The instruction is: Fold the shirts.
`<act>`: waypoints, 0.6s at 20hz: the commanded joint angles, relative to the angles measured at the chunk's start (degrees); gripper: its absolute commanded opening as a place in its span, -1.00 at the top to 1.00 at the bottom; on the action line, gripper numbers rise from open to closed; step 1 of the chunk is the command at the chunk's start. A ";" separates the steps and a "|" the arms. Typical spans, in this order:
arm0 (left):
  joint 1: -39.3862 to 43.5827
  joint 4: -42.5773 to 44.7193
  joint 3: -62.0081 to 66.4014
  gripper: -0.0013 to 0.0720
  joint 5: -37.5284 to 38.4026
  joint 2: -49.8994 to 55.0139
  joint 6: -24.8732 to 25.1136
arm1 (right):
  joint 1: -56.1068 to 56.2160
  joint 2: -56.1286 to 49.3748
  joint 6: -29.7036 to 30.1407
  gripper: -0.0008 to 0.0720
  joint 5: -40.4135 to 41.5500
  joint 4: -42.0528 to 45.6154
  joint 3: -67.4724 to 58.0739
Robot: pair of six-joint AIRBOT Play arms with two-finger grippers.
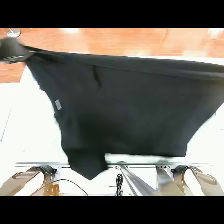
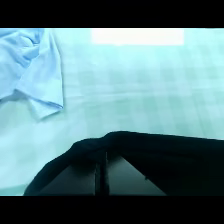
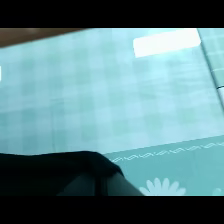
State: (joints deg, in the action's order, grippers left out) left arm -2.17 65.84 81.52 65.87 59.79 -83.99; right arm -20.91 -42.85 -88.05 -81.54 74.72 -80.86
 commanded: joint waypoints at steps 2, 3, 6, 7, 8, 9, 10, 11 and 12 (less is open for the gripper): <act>4.98 -1.20 4.04 0.89 -15.26 18.62 0.61 | 0.02 -17.44 2.78 0.92 15.32 -4.31 5.53; 5.66 -1.18 7.13 0.89 -16.28 23.21 0.04 | 0.02 -22.23 2.80 0.92 16.92 -5.07 4.44; 6.64 -1.36 15.06 0.89 -19.47 34.69 -3.72 | 0.02 -37.55 4.33 0.92 19.82 -10.69 -2.23; 6.75 -1.38 17.25 0.89 -20.26 38.01 -5.33 | 0.02 -41.97 4.31 0.92 20.48 -12.59 -5.07; 6.84 -1.38 18.99 0.89 -20.68 40.85 -7.50 | 0.02 -46.51 3.96 0.92 20.68 -14.56 -8.46; 6.86 -1.42 20.33 0.89 -20.70 43.15 -9.35 | 0.02 -50.34 3.67 0.92 20.55 -16.31 -11.63; 6.86 -1.51 21.18 0.89 -20.63 44.98 -11.17 | 0.02 -54.03 2.84 0.92 20.06 -17.99 -14.88; 6.84 -2.54 21.57 0.89 -20.20 46.47 -12.15 | 0.02 -56.87 2.08 0.92 19.56 -19.61 -17.40; 6.84 -4.94 21.57 0.89 -19.41 47.56 -12.31 | 0.07 -59.36 1.49 0.92 18.69 -21.92 -19.37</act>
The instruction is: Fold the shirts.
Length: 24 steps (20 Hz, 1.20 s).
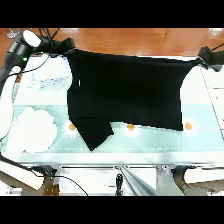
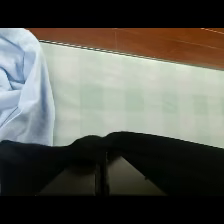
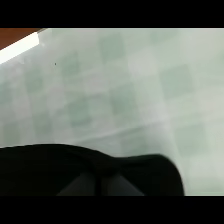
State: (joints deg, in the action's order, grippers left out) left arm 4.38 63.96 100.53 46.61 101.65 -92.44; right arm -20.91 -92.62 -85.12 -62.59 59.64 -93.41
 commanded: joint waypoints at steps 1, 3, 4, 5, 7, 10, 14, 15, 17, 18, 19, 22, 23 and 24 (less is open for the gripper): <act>0.28 -5.05 2.56 0.89 1.33 6.45 -3.43 | 0.07 -11.26 -0.09 0.92 -1.46 -10.19 -7.67; 0.09 -5.75 2.56 0.89 4.59 7.19 -2.32 | 0.00 -12.68 1.60 0.92 -2.43 -11.69 -7.67; -0.66 -5.86 2.69 0.89 6.80 7.17 -2.36 | -0.28 -12.59 1.53 0.92 -2.95 -10.25 -7.67; -1.60 -6.03 3.02 0.89 9.86 6.97 -2.27 | -0.83 -12.37 1.55 0.92 -4.20 -9.60 -7.67; -3.58 -6.84 4.35 0.89 18.40 6.78 1.92 | -2.84 -11.72 2.78 0.92 -9.20 -9.44 -7.65; -5.11 -6.91 4.22 0.89 31.54 7.39 10.82 | -4.37 -11.85 3.26 0.92 -17.59 -3.67 -6.56; -4.35 -6.95 0.79 0.89 36.44 11.06 11.21 | -2.93 -11.85 3.34 0.92 -16.50 -0.44 0.87; -4.15 -6.95 0.50 0.89 36.96 11.78 11.19 | -2.84 -11.85 3.34 0.92 -14.88 -0.42 2.14; -4.02 -7.06 0.52 0.89 36.98 12.70 10.78 | -2.84 -11.85 3.34 0.92 -12.33 -1.03 3.58; -4.00 -7.04 0.52 0.89 36.94 12.87 10.78 | -2.84 -11.85 3.34 0.91 -11.50 -1.36 3.93; -4.04 -7.02 0.52 0.76 36.96 12.92 10.73 | -2.84 -11.87 3.28 0.43 -11.37 -1.79 4.02; -5.22 -5.31 0.83 -0.95 41.42 12.81 9.33 | -3.41 -10.86 1.70 -0.75 -13.49 -0.90 3.78; -6.32 -3.19 0.83 -0.95 43.89 12.57 7.80 | -4.22 -9.66 1.03 -0.75 -14.91 0.57 3.78; -7.45 -2.45 0.81 -0.95 46.62 11.98 7.52 | -5.20 -8.13 1.40 -0.75 -16.96 2.73 3.80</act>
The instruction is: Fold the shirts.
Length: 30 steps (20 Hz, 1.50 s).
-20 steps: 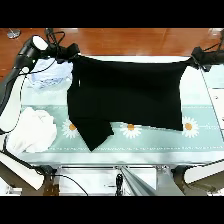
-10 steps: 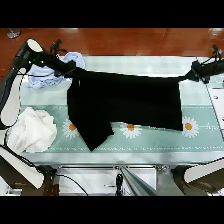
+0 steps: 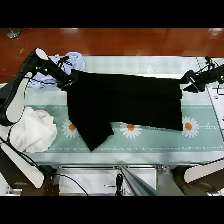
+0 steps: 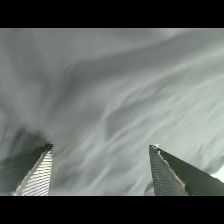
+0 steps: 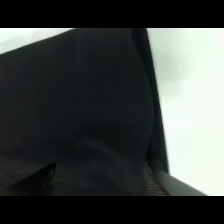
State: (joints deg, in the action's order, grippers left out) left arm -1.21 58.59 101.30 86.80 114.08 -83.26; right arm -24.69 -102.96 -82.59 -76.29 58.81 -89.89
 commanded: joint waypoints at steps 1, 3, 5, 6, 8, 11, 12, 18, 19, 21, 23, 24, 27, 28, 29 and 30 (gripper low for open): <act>-2.93 3.19 -0.04 -0.95 8.55 -1.55 -1.57 | -2.32 3.82 -0.33 -0.75 -5.62 6.56 0.42; -5.05 3.61 -2.99 -0.95 8.04 -6.64 -0.98 | -4.35 8.94 0.68 -0.75 -6.19 11.87 4.98; -6.95 3.67 -10.91 -0.95 3.82 -13.92 0.66 | -7.26 15.76 1.36 -0.75 -0.24 9.60 15.56; -7.98 3.98 -16.57 -0.95 0.94 -18.01 0.87 | -8.52 19.19 3.45 -0.75 2.80 5.92 21.53; -10.36 3.74 -31.45 -0.95 -6.62 -27.61 1.64 | -10.40 26.75 8.94 -0.75 8.17 -3.89 34.14; -13.35 -3.19 -56.19 -0.95 -19.37 -43.17 2.01 | -10.91 35.65 13.97 -0.75 12.11 -13.25 46.27; -13.42 -5.44 -62.53 -0.95 -22.03 -47.01 3.54 | -10.91 37.55 14.60 -0.74 12.17 -14.80 48.33; -12.24 -18.62 -79.60 -0.95 -28.65 -52.19 11.80 | -10.91 41.90 14.78 -0.74 8.57 -16.28 50.36; -10.95 -21.73 -80.21 -0.95 -29.55 -51.80 13.73 | -10.91 41.94 14.80 -0.74 7.87 -16.26 50.38; -7.17 -28.50 -80.24 -0.95 -31.93 -51.01 16.79 | -10.91 41.94 14.73 -0.74 7.48 -16.31 50.38; -2.69 -31.08 -80.24 -0.95 -35.71 -50.03 16.81 | -10.91 41.94 14.38 -0.74 7.37 -16.33 50.38; -0.42 -31.21 -80.21 -0.95 -36.85 -49.20 16.81 | -10.91 41.94 14.32 -0.74 7.23 -16.33 50.38; 3.41 -31.19 -80.02 -0.94 -37.57 -46.66 16.83 | -11.15 41.94 14.27 -0.74 7.08 -16.26 50.31; 3.37 -31.17 -79.71 -0.40 -37.31 -46.18 16.85 | -12.15 41.94 14.16 -0.74 6.86 -16.26 50.10; 3.02 -31.19 -79.21 0.87 -36.46 -46.12 18.38 | -13.77 41.94 14.14 -0.74 5.68 -15.58 49.51; 2.84 -31.15 -78.09 0.89 -34.97 -46.14 19.61 | -15.85 42.14 14.16 -0.74 4.42 -13.70 49.05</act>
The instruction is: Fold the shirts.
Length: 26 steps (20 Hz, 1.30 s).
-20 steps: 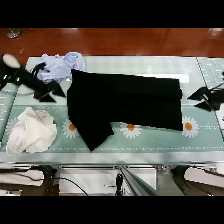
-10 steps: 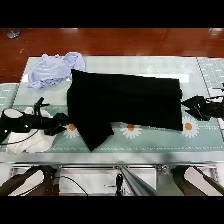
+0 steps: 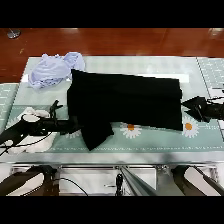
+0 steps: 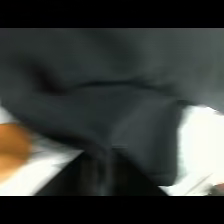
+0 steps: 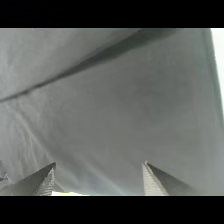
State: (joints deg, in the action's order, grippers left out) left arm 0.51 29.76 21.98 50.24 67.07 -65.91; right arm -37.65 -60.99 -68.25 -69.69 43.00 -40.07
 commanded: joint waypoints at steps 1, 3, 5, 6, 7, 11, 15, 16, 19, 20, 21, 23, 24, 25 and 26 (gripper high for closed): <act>0.94 -2.32 2.47 0.89 3.17 0.87 3.19 | -5.20 0.44 -0.42 -0.74 -2.78 5.70 -0.74; 0.94 -2.10 4.90 0.89 4.87 0.85 3.32 | -8.44 0.63 -3.87 -0.73 -4.11 16.06 -0.63; 0.94 -2.14 6.23 0.89 4.92 0.85 3.28 | -8.96 0.81 -8.17 -0.73 -3.74 19.89 1.18; 0.94 -2.16 6.43 0.89 4.87 0.85 3.28 | -8.90 0.81 -7.98 -0.73 -3.85 18.95 2.36; 0.94 -2.16 6.47 0.89 4.90 0.87 3.28 | -8.90 0.81 -7.98 -0.73 -4.02 18.75 3.54; 0.94 -2.16 6.47 0.89 5.09 0.87 3.28 | -8.17 -0.35 -8.24 -0.73 -4.50 20.59 5.88; 0.94 -2.16 6.47 0.89 5.53 0.87 3.28 | -2.54 -3.26 -7.50 -0.73 -4.66 19.71 5.86; 0.94 -2.16 6.47 0.89 5.57 0.87 3.26 | -1.22 -3.63 -6.69 -0.73 -3.78 18.58 5.86; 0.94 -2.16 6.47 0.89 5.57 0.87 3.28 | 0.72 -6.16 -6.47 -0.73 -2.27 16.65 5.86; 0.94 -2.16 6.47 0.89 5.55 0.87 3.28 | 0.74 -7.21 -6.45 -0.73 -2.08 16.13 5.86; 0.94 -2.16 6.47 0.89 5.53 0.87 3.28 | 0.74 -8.17 -6.43 -0.73 -1.60 15.78 5.86; 0.94 -2.16 6.47 0.89 5.53 0.87 3.28 | 0.74 -9.44 -6.47 -0.73 -0.07 15.72 5.86; 0.94 -2.16 6.47 0.89 5.53 0.87 3.28 | 0.74 -9.94 -6.45 -0.73 0.63 15.34 5.86; 0.94 -2.16 6.47 0.89 5.53 0.87 3.28 | 0.74 -10.43 -6.40 -0.73 1.42 14.58 5.86; 0.94 -2.16 6.47 0.89 5.51 0.87 3.28 | 0.74 -10.93 -6.01 -0.73 2.27 13.33 5.86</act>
State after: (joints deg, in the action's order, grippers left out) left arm 1.41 27.59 28.40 55.77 67.90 -62.65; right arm -37.17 -70.22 -74.83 -71.05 57.74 -34.28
